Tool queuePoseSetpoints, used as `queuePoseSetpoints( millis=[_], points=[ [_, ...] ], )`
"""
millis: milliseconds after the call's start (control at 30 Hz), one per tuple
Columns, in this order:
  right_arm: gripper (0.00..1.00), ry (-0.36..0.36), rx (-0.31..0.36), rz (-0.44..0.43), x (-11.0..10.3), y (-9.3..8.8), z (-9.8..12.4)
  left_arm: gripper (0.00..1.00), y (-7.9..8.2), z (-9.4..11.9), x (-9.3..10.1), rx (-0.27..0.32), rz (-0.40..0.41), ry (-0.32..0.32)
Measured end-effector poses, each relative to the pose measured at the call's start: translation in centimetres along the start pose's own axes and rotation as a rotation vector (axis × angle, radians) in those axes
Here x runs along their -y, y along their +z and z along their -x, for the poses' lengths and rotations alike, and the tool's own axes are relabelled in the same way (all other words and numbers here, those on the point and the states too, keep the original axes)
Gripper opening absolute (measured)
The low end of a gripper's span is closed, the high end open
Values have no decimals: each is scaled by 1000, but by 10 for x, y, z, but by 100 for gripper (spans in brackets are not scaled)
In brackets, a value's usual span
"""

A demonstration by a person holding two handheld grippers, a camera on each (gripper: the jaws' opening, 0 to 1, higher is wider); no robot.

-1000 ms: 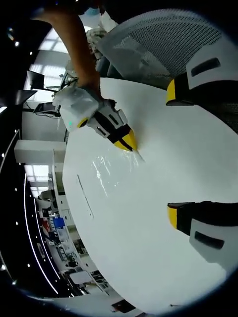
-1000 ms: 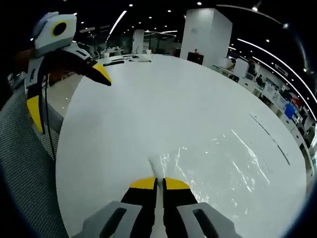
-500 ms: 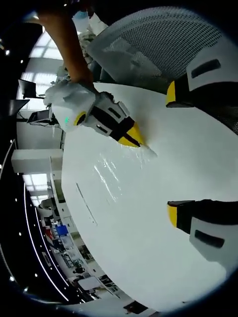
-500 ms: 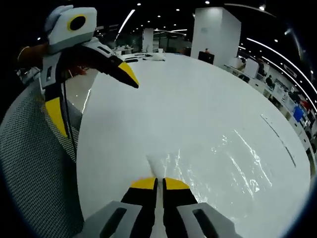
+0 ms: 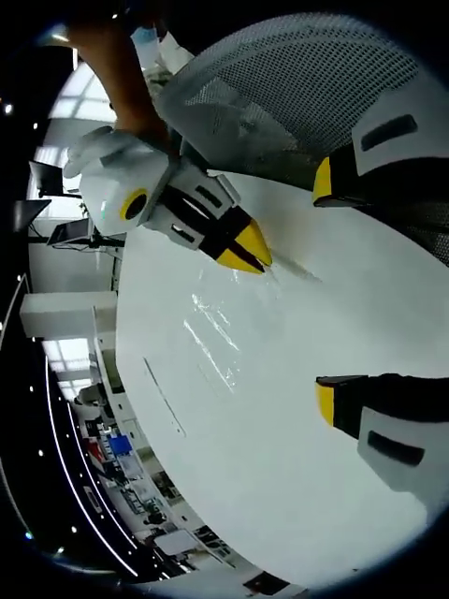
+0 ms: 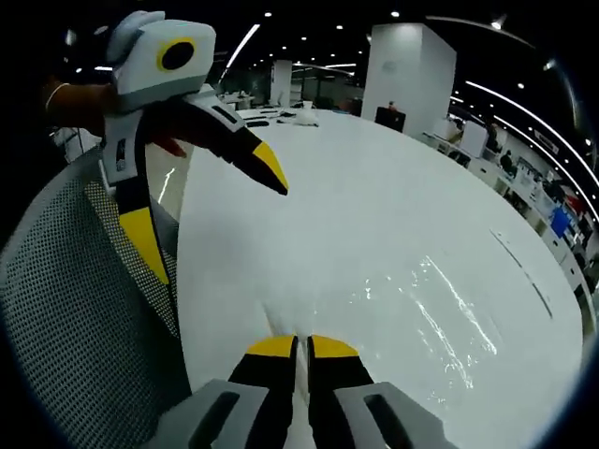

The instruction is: Open the resealable bag by pulling the two sides of the seal apart until the entire bag opening is separated and visibly accessible.

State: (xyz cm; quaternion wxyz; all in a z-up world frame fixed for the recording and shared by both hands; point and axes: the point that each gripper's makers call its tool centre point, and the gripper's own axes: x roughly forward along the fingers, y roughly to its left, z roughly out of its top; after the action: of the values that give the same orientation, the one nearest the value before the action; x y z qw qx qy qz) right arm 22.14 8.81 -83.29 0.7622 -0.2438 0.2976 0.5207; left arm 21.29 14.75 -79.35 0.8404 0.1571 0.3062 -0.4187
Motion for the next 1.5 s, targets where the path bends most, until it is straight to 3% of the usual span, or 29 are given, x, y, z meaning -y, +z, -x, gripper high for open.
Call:
queuePoseSetpoints(
  millis=[467, 600, 767, 1067, 1500],
  points=[
    [0, 20, 18, -2, -25, 5, 10, 67, 4, -5, 10, 0, -39, -27],
    [0, 24, 15, 15, -28, 6, 12, 62, 12, -5, 15, 38, -45, -44],
    [0, 21, 21, 14, -29, 9, 14, 57, 15, -8, 20, 43, -70, -51],
    [0, 20, 19, 38, -31, 13, 15, 44, 15, -13, 19, 13, -183, -38],
    [0, 20, 24, 42, -35, 16, 18, 33, 15, -18, 23, -21, -309, -49]
  ],
)
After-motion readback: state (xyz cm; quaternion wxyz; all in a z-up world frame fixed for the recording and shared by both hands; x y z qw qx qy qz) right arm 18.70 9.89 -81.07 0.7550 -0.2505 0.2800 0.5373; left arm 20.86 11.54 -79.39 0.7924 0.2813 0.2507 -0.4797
